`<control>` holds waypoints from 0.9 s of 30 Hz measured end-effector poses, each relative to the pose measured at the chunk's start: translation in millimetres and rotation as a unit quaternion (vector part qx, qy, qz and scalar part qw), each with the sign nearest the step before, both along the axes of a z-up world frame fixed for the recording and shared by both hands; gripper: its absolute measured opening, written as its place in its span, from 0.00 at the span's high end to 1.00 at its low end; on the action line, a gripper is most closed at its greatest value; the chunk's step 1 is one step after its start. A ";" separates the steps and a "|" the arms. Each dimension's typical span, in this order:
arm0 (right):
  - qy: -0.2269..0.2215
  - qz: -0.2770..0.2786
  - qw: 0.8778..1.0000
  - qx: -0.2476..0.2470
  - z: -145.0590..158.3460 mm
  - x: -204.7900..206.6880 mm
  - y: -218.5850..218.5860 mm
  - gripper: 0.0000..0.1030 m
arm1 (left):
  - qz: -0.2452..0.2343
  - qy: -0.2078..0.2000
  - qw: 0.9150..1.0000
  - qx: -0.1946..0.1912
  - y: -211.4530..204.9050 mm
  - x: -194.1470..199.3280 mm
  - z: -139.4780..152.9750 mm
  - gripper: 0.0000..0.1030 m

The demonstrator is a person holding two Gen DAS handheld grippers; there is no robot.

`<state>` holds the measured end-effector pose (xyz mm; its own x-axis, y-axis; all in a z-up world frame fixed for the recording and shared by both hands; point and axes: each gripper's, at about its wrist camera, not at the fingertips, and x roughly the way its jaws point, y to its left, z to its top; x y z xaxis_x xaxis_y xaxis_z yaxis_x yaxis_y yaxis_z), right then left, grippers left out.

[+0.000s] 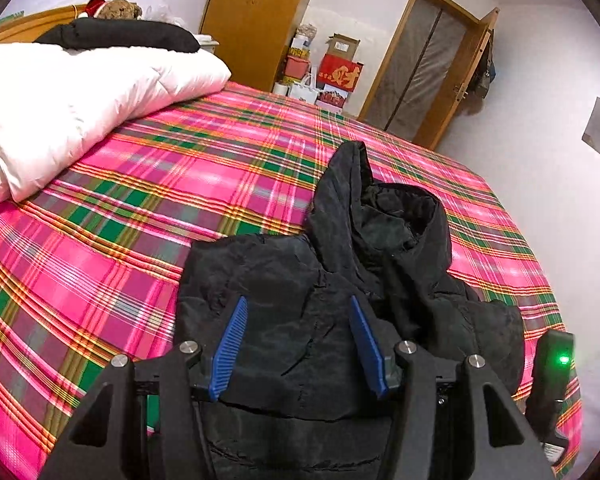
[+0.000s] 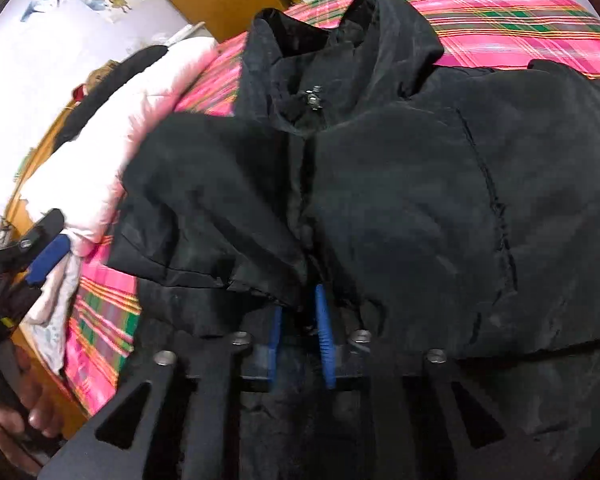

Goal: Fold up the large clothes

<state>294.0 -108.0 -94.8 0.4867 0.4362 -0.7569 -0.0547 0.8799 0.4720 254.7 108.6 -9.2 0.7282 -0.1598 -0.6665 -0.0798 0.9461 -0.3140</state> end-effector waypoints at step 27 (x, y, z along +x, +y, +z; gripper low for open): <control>-0.092 -0.143 0.979 -0.109 50.9 -56.6 -161.2 0.49 | -0.082 0.077 0.993 0.028 -67.3 41.7 -68.2 0.93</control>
<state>237.4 -269.2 -43.8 0.7019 0.0998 -0.7053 0.1424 0.9505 0.2762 296.4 41.3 -77.4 0.5844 -0.2276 -0.7789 0.0331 0.9658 -0.2573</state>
